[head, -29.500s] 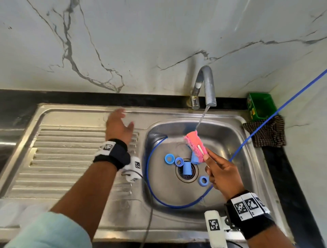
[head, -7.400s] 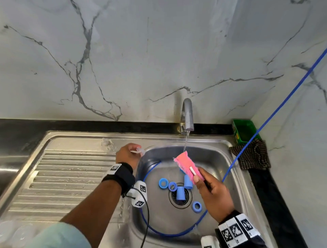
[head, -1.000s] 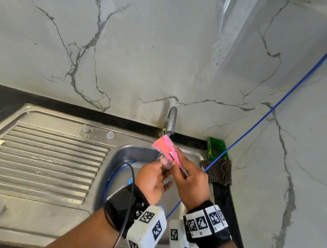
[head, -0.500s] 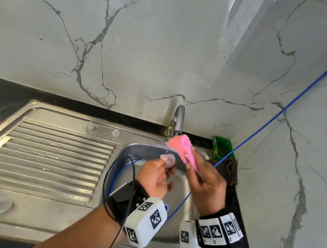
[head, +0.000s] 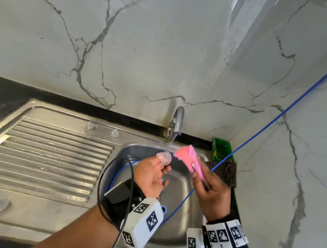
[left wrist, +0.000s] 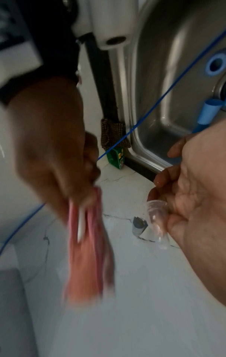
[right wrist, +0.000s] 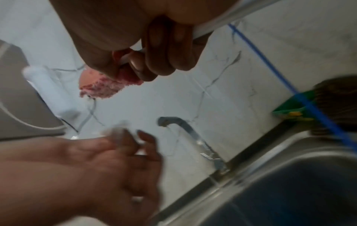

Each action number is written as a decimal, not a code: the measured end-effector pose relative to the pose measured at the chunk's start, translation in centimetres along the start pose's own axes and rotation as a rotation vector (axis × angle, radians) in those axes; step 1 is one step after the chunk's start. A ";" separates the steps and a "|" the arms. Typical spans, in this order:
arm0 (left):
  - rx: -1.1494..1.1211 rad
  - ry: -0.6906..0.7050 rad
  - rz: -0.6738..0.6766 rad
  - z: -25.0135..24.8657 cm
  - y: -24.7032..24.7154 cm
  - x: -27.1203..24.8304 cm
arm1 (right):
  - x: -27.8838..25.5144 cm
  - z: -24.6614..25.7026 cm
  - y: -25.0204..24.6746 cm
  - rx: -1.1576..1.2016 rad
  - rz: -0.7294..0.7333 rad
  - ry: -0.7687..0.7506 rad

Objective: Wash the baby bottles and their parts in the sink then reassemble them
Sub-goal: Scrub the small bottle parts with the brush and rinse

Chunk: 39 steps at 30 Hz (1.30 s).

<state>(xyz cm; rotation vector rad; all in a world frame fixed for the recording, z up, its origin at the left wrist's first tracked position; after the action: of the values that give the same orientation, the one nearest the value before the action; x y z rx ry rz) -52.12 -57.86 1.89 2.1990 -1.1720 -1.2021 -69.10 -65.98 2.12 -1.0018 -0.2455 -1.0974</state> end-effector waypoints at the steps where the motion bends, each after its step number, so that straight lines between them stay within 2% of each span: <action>1: 0.034 0.027 -0.002 0.2 0.0 0.3 | 0.6 0.9 0.2 0.042 -0.022 0.016; 5: 0.085 0.026 0.015 1.8 0.6 0.2 | 2.1 4.0 2.9 0.135 0.108 -0.026; 8: 0.125 0.035 -0.009 1.5 0.1 0.4 | 1.0 2.3 3.2 0.123 0.172 -0.001; 10: 0.174 0.046 -0.056 1.0 -0.4 0.5 | -0.2 0.7 2.2 0.089 0.178 0.061; 14: 0.236 0.057 -0.049 1.8 -1.0 0.6 | 0.4 0.6 1.1 0.122 0.110 0.181; 17: 0.253 0.086 -0.024 2.4 -0.6 0.7 | 1.9 2.9 1.9 0.246 0.154 0.148; 21: 0.249 0.104 -0.003 1.5 -0.4 0.8 | 1.2 2.6 2.6 0.198 0.237 0.085; 24: 0.320 0.085 -0.025 0.9 -0.9 1.1 | 0.0 0.2 1.1 0.109 0.233 0.126; 27: 0.340 0.089 -0.013 1.5 -0.6 0.8 | 1.2 0.6 0.6 0.145 0.163 0.203; 31: 0.469 0.183 0.012 1.5 0.2 0.5 | 2.7 2.8 2.3 0.240 0.227 0.165; 35: 0.432 0.242 -0.006 -0.2 -0.5 0.6 | -0.1 1.9 2.4 0.202 0.263 0.146; 39: 0.437 0.160 -0.029 0.7 -1.4 0.2 | -0.3 1.2 1.2 0.176 0.240 0.144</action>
<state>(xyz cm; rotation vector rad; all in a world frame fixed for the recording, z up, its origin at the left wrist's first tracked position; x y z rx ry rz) -51.94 -57.15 0.52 2.5748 -1.4449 -0.8156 -67.91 -64.81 1.98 -0.7692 -0.1000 -0.9072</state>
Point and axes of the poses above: each hand's wrist, its own x-axis towards the middle knuckle, its own y-axis out of the palm, z = x × y, the point moved 1 cm from there along x, towards the middle knuckle
